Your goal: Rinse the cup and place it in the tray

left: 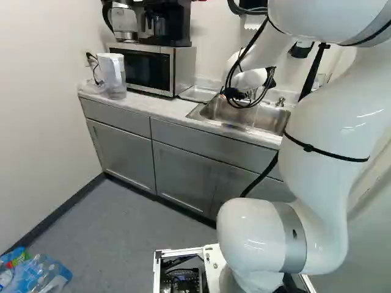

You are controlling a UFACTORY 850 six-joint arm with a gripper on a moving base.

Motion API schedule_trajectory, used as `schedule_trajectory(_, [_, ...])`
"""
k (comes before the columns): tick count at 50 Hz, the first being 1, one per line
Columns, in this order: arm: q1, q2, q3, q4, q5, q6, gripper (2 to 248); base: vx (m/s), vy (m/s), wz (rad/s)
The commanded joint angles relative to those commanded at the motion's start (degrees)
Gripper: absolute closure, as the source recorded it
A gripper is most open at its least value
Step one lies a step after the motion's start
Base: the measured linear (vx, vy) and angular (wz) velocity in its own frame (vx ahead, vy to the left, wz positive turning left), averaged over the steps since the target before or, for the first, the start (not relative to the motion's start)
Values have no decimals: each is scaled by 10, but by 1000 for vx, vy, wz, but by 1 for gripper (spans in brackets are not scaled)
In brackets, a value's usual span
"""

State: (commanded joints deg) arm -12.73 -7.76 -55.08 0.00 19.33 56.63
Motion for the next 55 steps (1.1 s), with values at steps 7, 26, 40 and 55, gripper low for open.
schedule_trajectory(7, [0,0,0,0,0,42,129,0,0,0])
schedule_trajectory(26, [0,0,0,0,0,157,129,0,0,0])
schedule_trajectory(40, [0,0,0,0,0,241,129,0,0,0])
schedule_trajectory(55, [0,0,0,0,0,331,129,0,0,0])
